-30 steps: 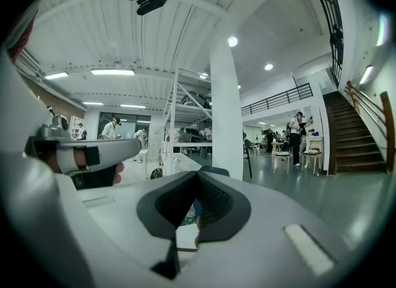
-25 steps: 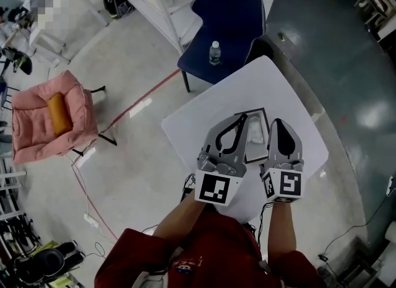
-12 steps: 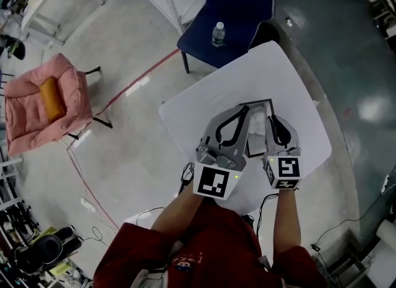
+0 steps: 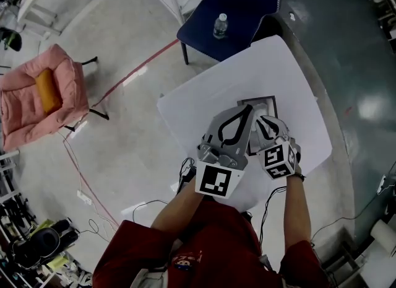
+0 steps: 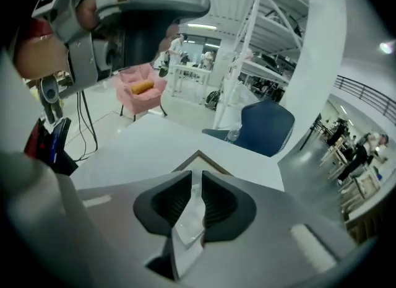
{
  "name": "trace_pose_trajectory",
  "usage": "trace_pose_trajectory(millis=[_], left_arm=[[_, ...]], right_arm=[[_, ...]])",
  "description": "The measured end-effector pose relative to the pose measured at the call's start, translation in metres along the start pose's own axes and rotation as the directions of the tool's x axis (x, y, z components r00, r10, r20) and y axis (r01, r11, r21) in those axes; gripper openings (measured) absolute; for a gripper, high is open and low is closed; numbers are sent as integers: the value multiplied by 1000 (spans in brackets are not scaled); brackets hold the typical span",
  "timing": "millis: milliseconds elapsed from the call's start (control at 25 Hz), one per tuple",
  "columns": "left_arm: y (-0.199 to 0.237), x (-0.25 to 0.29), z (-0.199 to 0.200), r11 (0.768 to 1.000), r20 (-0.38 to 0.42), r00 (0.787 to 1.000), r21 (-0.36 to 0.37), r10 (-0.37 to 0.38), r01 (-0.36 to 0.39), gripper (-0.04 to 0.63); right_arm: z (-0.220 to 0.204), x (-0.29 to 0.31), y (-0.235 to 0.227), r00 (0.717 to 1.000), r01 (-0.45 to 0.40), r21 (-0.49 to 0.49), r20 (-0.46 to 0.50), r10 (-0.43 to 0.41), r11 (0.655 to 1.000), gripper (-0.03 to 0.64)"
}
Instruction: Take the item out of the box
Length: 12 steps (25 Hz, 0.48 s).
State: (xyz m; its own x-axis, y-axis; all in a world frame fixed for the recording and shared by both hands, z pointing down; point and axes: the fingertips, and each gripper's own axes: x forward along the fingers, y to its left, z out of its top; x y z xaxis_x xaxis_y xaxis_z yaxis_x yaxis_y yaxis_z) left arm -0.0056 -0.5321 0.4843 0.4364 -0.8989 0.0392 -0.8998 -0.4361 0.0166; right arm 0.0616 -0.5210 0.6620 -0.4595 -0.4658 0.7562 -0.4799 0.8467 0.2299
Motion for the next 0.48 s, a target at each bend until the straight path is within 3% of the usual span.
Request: trace_pose_trajectory(millis=[200,480], left_arm=[[3,-2,-7,1000,-11,1000,-21,21,-21,1],[17,-10,-14,998,-12,999,-26,53,-53,2]], right_arm=[[-16,21,9,992,-78,-154,-111,62,985,60],[-40,41,22,957,-192,-305,-267,110,933,67]])
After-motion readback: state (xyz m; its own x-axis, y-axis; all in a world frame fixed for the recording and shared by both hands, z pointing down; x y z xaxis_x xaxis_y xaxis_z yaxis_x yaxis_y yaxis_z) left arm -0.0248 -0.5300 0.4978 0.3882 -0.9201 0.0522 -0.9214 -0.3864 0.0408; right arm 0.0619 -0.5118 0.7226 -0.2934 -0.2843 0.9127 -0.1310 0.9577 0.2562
